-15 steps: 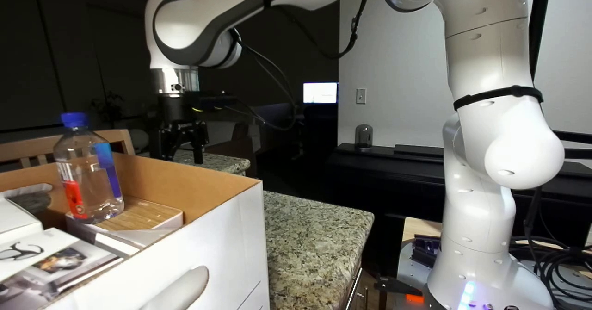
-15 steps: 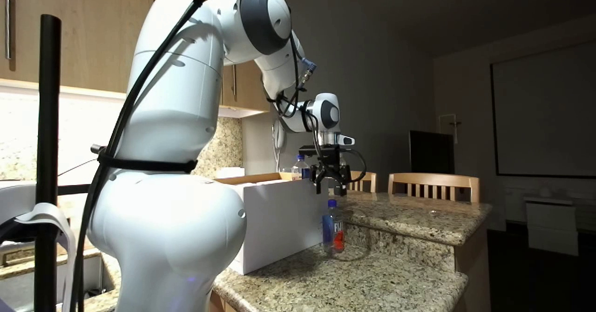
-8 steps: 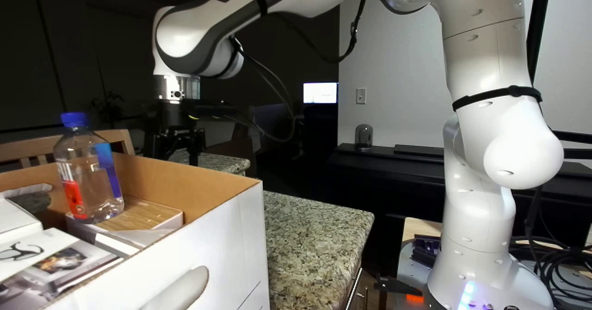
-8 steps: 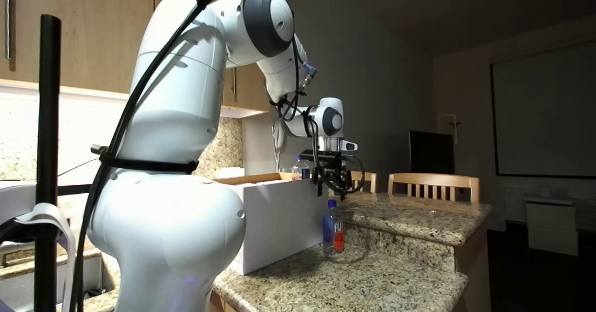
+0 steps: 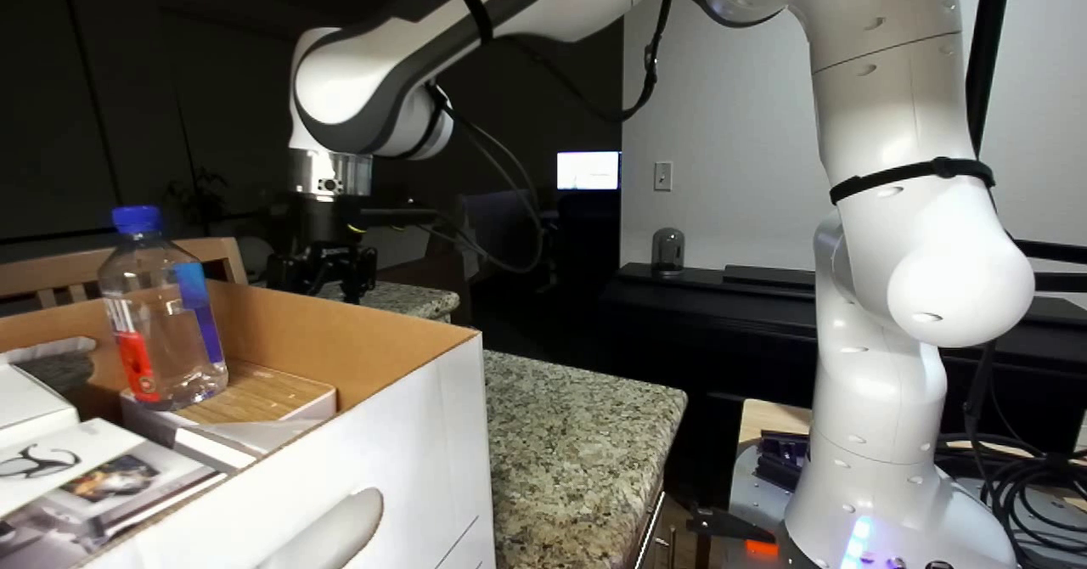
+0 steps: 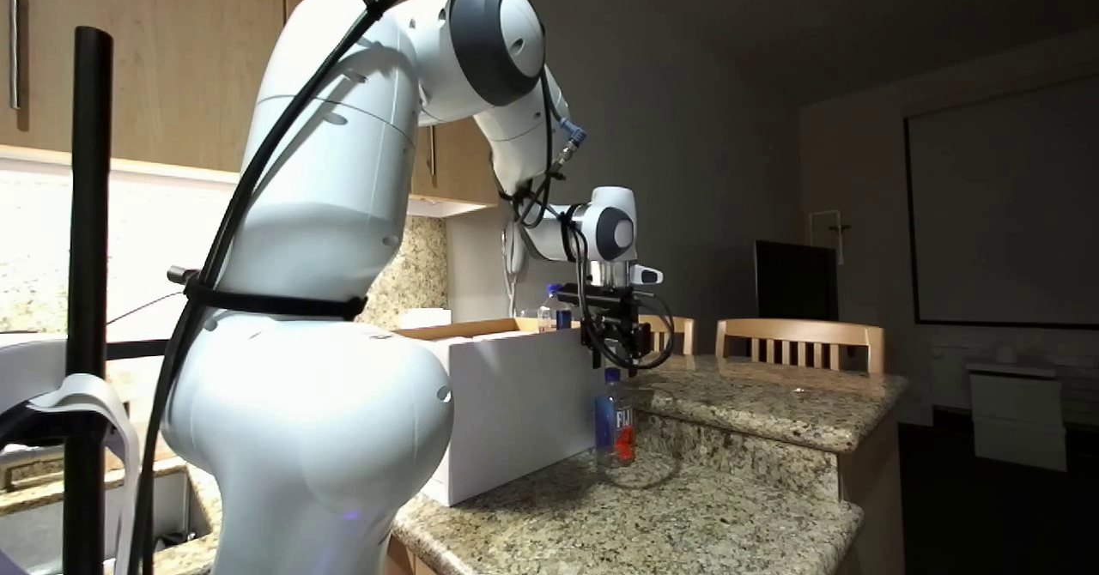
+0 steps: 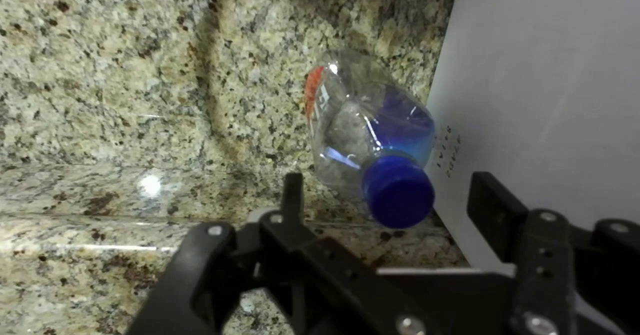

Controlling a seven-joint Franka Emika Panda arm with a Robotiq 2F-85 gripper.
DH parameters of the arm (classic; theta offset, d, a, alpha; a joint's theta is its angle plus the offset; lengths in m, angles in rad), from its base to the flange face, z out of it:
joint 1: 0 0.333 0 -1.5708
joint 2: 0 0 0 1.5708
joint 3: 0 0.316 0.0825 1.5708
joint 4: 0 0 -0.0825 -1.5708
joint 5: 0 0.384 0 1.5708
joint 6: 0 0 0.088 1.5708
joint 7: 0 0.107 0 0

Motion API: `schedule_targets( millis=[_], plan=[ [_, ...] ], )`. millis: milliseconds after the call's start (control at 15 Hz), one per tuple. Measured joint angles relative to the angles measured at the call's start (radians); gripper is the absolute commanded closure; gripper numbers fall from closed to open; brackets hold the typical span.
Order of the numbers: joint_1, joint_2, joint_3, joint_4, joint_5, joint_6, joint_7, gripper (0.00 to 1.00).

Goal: Put the water bottle on the counter in the box

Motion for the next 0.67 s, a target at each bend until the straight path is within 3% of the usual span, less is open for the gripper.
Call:
schedule_targets(
  millis=[400,467,667],
  plan=[
    [-0.001,0.013,-0.001,-0.008,0.012,0.017,0.000,0.85],
    [-0.001,0.016,-0.001,-0.008,0.015,0.019,0.000,0.88],
    [-0.001,0.019,0.000,-0.008,0.017,0.024,0.000,0.85]
  ],
)
